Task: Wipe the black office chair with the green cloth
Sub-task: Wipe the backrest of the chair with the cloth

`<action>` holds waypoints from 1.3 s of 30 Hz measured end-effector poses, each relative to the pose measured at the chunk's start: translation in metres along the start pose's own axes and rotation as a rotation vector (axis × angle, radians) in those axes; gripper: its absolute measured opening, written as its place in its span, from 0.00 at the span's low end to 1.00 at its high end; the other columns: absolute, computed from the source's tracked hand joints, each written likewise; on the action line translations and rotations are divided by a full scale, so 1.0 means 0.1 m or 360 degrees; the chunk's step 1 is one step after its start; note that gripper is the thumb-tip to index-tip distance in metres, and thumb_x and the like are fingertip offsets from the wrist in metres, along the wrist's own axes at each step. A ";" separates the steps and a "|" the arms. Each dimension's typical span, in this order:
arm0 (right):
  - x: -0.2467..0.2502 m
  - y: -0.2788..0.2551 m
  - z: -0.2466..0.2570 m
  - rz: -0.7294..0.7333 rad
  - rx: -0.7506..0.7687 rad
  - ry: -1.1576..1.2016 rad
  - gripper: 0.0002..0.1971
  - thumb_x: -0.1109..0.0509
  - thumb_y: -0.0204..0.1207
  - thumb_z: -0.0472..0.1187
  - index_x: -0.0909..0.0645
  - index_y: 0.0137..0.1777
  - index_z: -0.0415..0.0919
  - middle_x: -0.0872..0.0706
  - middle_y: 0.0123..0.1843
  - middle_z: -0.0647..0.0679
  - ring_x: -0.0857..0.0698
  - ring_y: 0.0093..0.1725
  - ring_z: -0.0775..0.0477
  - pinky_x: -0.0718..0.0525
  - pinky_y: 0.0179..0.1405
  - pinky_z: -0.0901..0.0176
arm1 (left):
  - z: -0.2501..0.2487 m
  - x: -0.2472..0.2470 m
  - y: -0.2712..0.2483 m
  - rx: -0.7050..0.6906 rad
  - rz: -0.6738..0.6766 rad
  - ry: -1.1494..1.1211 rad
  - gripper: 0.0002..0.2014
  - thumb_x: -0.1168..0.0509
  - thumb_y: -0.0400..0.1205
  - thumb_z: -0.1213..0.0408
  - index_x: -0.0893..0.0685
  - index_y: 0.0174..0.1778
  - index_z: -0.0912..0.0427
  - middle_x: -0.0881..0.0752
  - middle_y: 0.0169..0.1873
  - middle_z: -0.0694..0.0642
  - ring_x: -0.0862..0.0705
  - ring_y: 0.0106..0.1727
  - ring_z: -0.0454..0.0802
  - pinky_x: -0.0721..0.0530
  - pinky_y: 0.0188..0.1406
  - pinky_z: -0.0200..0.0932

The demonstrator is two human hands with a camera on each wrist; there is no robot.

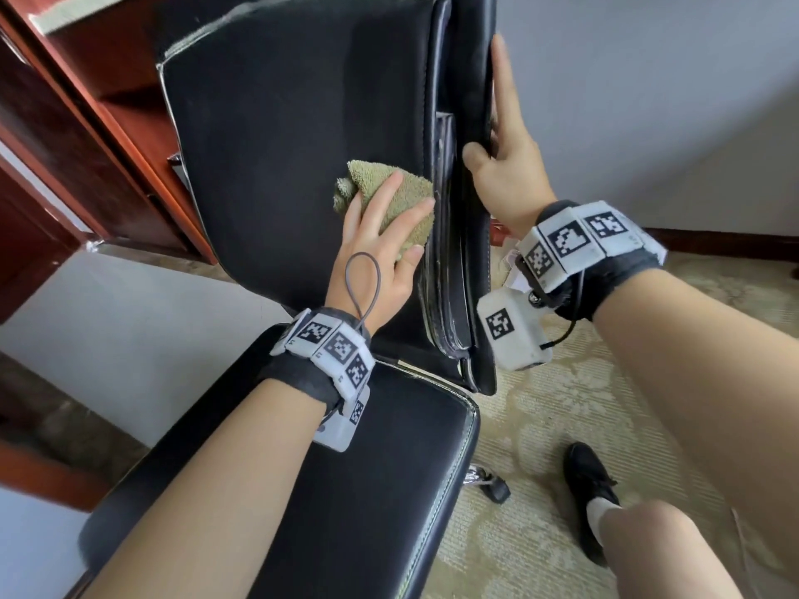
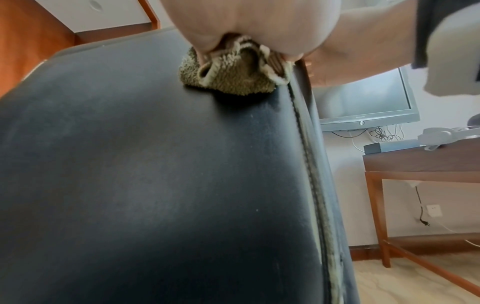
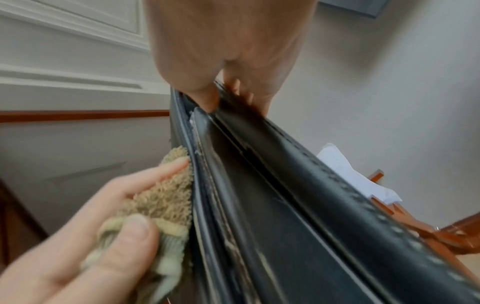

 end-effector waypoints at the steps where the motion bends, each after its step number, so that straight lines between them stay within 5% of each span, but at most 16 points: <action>1: -0.01 -0.04 -0.03 0.0028 -0.0030 0.0048 0.43 0.47 0.69 0.28 0.56 0.83 0.52 0.45 0.84 0.49 0.37 0.80 0.50 0.35 0.78 0.46 | 0.00 -0.01 -0.02 0.0000 -0.0005 -0.0002 0.23 0.39 0.78 0.68 0.21 0.70 0.55 0.33 0.77 0.60 0.34 0.75 0.68 0.49 0.78 0.45; 3: -0.05 -0.14 -0.09 0.0054 -0.0082 0.0039 0.42 0.48 0.70 0.26 0.58 0.83 0.46 0.46 0.84 0.48 0.45 0.82 0.50 0.44 0.82 0.50 | 0.02 -0.03 -0.05 0.0005 -0.0018 -0.0009 0.23 0.41 0.78 0.66 0.21 0.70 0.55 0.32 0.77 0.60 0.34 0.75 0.68 0.48 0.78 0.46; 5: -0.08 -0.24 -0.19 0.0040 -0.0141 -0.0013 0.40 0.49 0.72 0.26 0.58 0.83 0.45 0.40 0.82 0.46 0.32 0.76 0.47 0.37 0.75 0.69 | 0.03 -0.04 -0.07 0.0012 -0.0026 -0.0031 0.23 0.42 0.78 0.64 0.21 0.70 0.55 0.32 0.77 0.61 0.33 0.74 0.68 0.48 0.78 0.47; 6: -0.10 -0.28 -0.23 0.0022 -0.0198 -0.0053 0.38 0.49 0.75 0.26 0.55 0.83 0.47 0.33 0.79 0.45 0.25 0.68 0.47 0.32 0.63 0.76 | 0.03 -0.05 -0.09 0.0014 -0.0033 -0.0042 0.23 0.42 0.78 0.64 0.21 0.70 0.55 0.32 0.76 0.61 0.33 0.74 0.68 0.47 0.78 0.48; 8: -0.11 -0.30 -0.33 -0.0039 -0.0291 -0.0114 0.34 0.48 0.79 0.26 0.49 0.83 0.47 0.22 0.71 0.43 0.21 0.63 0.45 0.32 0.52 0.76 | 0.03 -0.06 -0.12 0.0007 -0.0064 -0.0065 0.22 0.41 0.78 0.66 0.20 0.69 0.57 0.31 0.76 0.62 0.35 0.74 0.64 0.44 0.77 0.53; 12: -0.12 -0.30 -0.37 -0.0086 -0.0304 -0.0162 0.32 0.47 0.80 0.27 0.48 0.82 0.46 0.22 0.70 0.43 0.22 0.66 0.43 0.34 0.56 0.73 | 0.03 -0.11 -0.20 0.0028 -0.0121 -0.0107 0.22 0.41 0.77 0.68 0.20 0.69 0.59 0.30 0.75 0.64 0.37 0.73 0.58 0.42 0.77 0.57; 14: -0.11 -0.31 -0.35 -0.0098 -0.0284 -0.0218 0.34 0.47 0.80 0.28 0.51 0.83 0.48 0.19 0.67 0.44 0.20 0.59 0.45 0.32 0.55 0.71 | 0.02 -0.16 -0.26 0.0060 -0.0124 -0.0121 0.23 0.42 0.77 0.67 0.20 0.69 0.58 0.31 0.75 0.64 0.35 0.74 0.61 0.41 0.77 0.59; 16: -0.11 -0.33 -0.35 -0.0116 -0.0246 -0.0279 0.35 0.47 0.79 0.29 0.53 0.83 0.50 0.15 0.52 0.50 0.19 0.44 0.51 0.28 0.52 0.66 | 0.00 -0.20 -0.33 0.0073 -0.0144 -0.0119 0.23 0.42 0.77 0.67 0.20 0.69 0.59 0.31 0.75 0.64 0.35 0.73 0.61 0.39 0.77 0.61; 19: -0.08 -0.32 -0.40 -0.0130 -0.0208 -0.0338 0.35 0.47 0.79 0.31 0.55 0.83 0.51 0.24 0.34 0.59 0.24 0.33 0.60 0.29 0.48 0.65 | 0.00 -0.28 -0.44 0.0095 -0.0129 -0.0111 0.23 0.42 0.77 0.67 0.21 0.69 0.58 0.32 0.76 0.63 0.35 0.75 0.62 0.44 0.79 0.57; 23: -0.06 -0.33 -0.39 -0.0100 -0.0219 -0.0378 0.35 0.47 0.80 0.32 0.54 0.83 0.52 0.19 0.44 0.50 0.23 0.38 0.46 0.32 0.45 0.66 | 0.06 -0.39 -0.59 0.0039 -0.0065 -0.0051 0.23 0.41 0.78 0.67 0.23 0.71 0.55 0.35 0.77 0.60 0.35 0.75 0.72 0.56 0.82 0.41; 26: -0.06 -0.33 -0.37 -0.0084 -0.0234 -0.0379 0.35 0.46 0.80 0.31 0.53 0.83 0.53 0.19 0.46 0.49 0.24 0.40 0.46 0.33 0.43 0.66 | 0.04 -0.38 -0.61 -0.0018 -0.0061 0.0003 0.23 0.41 0.78 0.67 0.24 0.71 0.55 0.35 0.76 0.60 0.36 0.74 0.75 0.58 0.81 0.37; 30: -0.06 -0.34 -0.37 -0.0089 -0.0229 -0.0369 0.34 0.46 0.80 0.31 0.53 0.83 0.52 0.18 0.46 0.48 0.24 0.39 0.47 0.34 0.42 0.69 | -0.07 -0.17 -0.32 -0.0070 -0.0181 -0.0053 0.22 0.41 0.78 0.71 0.22 0.70 0.58 0.31 0.76 0.63 0.34 0.75 0.70 0.56 0.82 0.41; 34: -0.07 -0.34 -0.37 -0.0073 -0.0220 -0.0328 0.34 0.45 0.80 0.32 0.53 0.83 0.51 0.18 0.44 0.50 0.23 0.34 0.58 0.32 0.44 0.70 | -0.18 0.03 0.14 -0.0054 -0.0338 -0.0136 0.23 0.41 0.78 0.72 0.23 0.71 0.60 0.31 0.75 0.65 0.36 0.76 0.55 0.48 0.79 0.52; 39: -0.06 -0.35 -0.35 -0.0072 -0.0222 -0.0336 0.34 0.46 0.80 0.31 0.52 0.83 0.50 0.14 0.47 0.40 0.24 0.33 0.58 0.32 0.44 0.70 | -0.13 -0.15 -0.13 0.0014 -0.0294 -0.0176 0.22 0.40 0.77 0.71 0.21 0.69 0.62 0.30 0.75 0.66 0.36 0.76 0.53 0.48 0.79 0.51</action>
Point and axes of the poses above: each hand's wrist, its own y-axis towards the middle knuckle, its own x-axis out of the back of the hand, z = x × y, the point moved 5 cm from there along y, towards the middle knuckle
